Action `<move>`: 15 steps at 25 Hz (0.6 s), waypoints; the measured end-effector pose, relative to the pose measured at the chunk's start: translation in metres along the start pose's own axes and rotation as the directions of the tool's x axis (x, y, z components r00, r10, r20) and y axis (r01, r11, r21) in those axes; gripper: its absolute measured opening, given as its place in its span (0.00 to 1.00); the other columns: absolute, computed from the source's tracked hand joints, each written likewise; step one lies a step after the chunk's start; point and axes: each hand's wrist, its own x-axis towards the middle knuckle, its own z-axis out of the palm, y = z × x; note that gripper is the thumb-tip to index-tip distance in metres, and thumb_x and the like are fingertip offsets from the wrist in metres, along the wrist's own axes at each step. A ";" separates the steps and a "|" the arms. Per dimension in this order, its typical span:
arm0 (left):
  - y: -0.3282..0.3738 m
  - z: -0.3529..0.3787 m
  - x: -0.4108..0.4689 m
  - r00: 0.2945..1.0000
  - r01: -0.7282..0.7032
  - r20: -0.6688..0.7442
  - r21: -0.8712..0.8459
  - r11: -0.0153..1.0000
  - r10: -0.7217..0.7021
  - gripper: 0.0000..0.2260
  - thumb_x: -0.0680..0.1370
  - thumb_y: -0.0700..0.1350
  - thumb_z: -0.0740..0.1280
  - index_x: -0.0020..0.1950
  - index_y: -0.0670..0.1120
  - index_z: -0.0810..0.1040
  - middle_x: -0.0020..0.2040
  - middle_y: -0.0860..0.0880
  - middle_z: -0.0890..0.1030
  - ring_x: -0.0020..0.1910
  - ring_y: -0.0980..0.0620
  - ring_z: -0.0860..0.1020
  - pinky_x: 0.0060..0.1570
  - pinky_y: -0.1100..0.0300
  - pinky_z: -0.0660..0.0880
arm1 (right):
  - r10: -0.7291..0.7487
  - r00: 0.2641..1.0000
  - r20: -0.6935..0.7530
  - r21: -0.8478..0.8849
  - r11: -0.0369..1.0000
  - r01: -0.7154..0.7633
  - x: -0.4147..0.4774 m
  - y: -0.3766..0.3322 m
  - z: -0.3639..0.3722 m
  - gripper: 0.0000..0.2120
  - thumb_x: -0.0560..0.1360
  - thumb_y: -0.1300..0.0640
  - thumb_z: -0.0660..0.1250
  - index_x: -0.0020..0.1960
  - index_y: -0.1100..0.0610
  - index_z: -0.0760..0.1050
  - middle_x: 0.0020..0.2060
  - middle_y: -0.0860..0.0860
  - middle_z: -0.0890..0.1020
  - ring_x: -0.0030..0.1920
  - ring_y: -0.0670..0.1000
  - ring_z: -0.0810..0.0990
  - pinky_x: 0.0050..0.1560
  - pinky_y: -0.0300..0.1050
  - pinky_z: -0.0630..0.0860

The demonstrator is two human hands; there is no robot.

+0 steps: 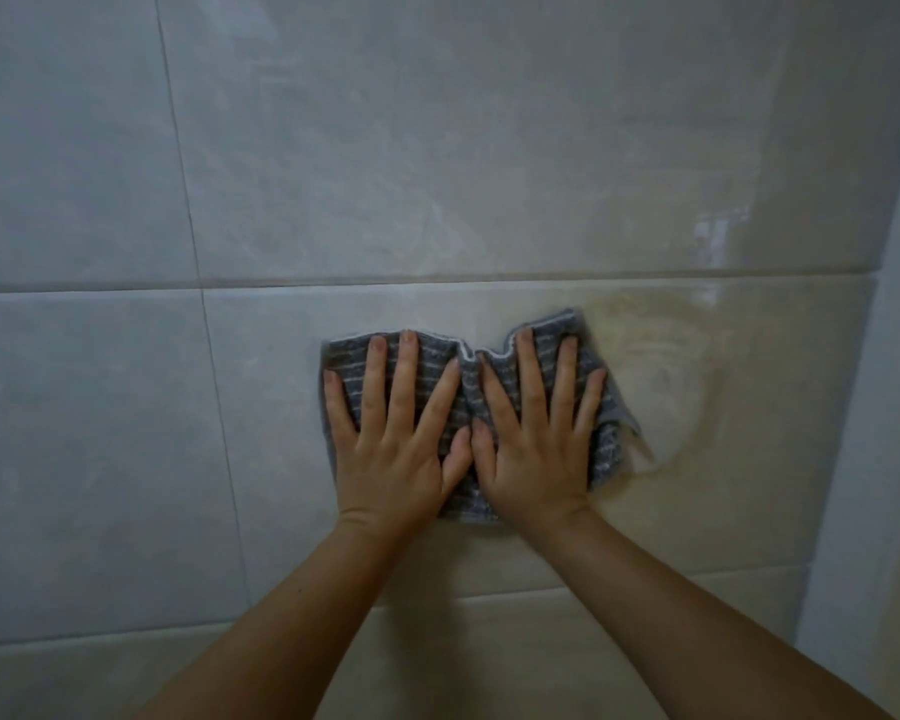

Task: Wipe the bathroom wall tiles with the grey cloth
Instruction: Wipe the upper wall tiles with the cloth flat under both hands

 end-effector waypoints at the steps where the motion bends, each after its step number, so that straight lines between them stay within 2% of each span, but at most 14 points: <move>1: 0.004 -0.001 0.011 1.000 0.008 -0.017 0.003 1.000 -0.008 0.29 0.80 0.60 0.55 0.79 0.53 0.55 0.80 0.42 0.52 0.78 0.39 0.52 0.73 0.31 0.49 | -0.011 1.000 0.001 -0.002 1.000 0.011 0.011 0.008 -0.003 0.28 0.79 0.45 0.55 0.77 0.48 0.55 0.77 0.57 0.56 0.76 0.67 0.52 0.72 0.72 0.50; 5: 0.033 0.000 0.067 0.998 0.053 -0.039 -0.013 0.998 -0.054 0.28 0.81 0.61 0.55 0.79 0.53 0.59 0.79 0.40 0.56 0.78 0.39 0.53 0.74 0.34 0.45 | 0.127 0.991 -0.035 -0.011 0.992 -0.127 0.044 0.049 -0.014 0.27 0.80 0.45 0.52 0.78 0.49 0.56 0.77 0.58 0.56 0.77 0.66 0.51 0.73 0.70 0.49; 8: 0.057 0.004 0.059 1.000 0.006 0.012 -0.027 1.000 -0.006 0.27 0.81 0.60 0.53 0.79 0.54 0.57 0.80 0.41 0.54 0.79 0.40 0.51 0.74 0.34 0.44 | 0.223 0.974 -0.045 0.002 0.975 -0.223 0.025 0.061 -0.013 0.28 0.80 0.46 0.50 0.78 0.51 0.52 0.77 0.59 0.55 0.77 0.66 0.50 0.72 0.71 0.50; 11: 0.059 0.009 0.022 0.998 -0.051 0.036 -0.018 0.999 0.052 0.25 0.83 0.58 0.51 0.79 0.53 0.56 0.80 0.42 0.54 0.79 0.40 0.51 0.74 0.33 0.47 | 0.149 0.989 -0.007 -0.032 0.988 -0.149 -0.005 0.050 -0.007 0.29 0.81 0.45 0.47 0.79 0.51 0.47 0.78 0.58 0.54 0.76 0.66 0.50 0.72 0.71 0.49; 13: 0.057 0.008 0.017 0.999 -0.042 0.023 -0.015 0.999 0.042 0.25 0.83 0.58 0.52 0.79 0.53 0.56 0.79 0.42 0.54 0.79 0.40 0.52 0.74 0.33 0.47 | 0.064 0.998 0.015 -0.023 0.998 -0.063 -0.006 0.053 -0.007 0.30 0.80 0.46 0.51 0.79 0.51 0.48 0.77 0.57 0.54 0.77 0.65 0.51 0.73 0.71 0.49; 15: 0.065 0.007 0.038 1.000 -0.004 -0.018 -0.016 1.000 0.004 0.26 0.82 0.58 0.53 0.79 0.53 0.57 0.79 0.42 0.54 0.79 0.40 0.52 0.74 0.34 0.46 | 0.039 0.999 -0.005 -0.029 0.999 -0.039 0.013 0.069 -0.011 0.29 0.79 0.46 0.53 0.78 0.50 0.52 0.77 0.57 0.56 0.76 0.65 0.52 0.73 0.71 0.49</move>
